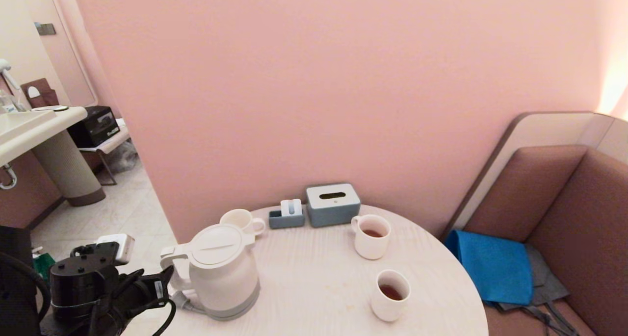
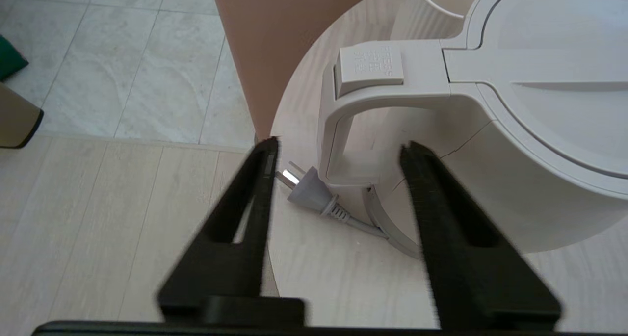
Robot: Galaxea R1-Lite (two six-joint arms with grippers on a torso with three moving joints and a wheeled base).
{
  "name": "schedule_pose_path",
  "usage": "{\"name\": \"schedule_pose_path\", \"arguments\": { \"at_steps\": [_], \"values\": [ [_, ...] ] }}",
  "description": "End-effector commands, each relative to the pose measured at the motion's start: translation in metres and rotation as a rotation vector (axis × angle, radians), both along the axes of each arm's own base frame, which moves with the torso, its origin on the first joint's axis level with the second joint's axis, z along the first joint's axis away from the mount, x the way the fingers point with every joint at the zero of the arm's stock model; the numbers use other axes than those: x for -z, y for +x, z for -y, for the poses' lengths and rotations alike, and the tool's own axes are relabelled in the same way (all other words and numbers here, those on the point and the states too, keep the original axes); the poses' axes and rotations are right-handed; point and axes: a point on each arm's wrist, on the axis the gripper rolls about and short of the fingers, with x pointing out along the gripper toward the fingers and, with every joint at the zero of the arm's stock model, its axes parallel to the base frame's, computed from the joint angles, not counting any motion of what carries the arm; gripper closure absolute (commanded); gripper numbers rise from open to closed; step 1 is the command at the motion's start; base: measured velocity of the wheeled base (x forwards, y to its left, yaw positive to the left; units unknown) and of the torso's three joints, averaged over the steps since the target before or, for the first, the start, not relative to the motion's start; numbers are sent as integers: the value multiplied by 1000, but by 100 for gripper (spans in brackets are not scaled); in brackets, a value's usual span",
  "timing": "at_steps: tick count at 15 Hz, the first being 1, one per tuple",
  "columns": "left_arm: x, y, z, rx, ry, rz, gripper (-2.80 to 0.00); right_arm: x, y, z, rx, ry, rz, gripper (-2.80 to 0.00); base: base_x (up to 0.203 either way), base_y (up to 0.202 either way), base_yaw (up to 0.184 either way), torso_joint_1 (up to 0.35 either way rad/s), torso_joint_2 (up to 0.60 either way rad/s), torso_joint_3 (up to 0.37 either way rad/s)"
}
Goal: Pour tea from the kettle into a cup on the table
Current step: Pick up the cup
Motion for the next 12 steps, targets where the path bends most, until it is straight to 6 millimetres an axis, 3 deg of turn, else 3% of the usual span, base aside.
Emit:
{"name": "schedule_pose_path", "arguments": {
  "at_steps": [1, 12],
  "values": [
    [-9, 1, 0, -2, -8, 68, 0, 0, 0, 0, -1, -1, -1, 0, 0, 0, 0, 0, 0, 0],
    [-77, -30, -4, 56, 174, 295, 0, 0, 0, 0, -1, -1, -1, 0, 0, 0, 0, 0, 0, 0]
  ]
}}
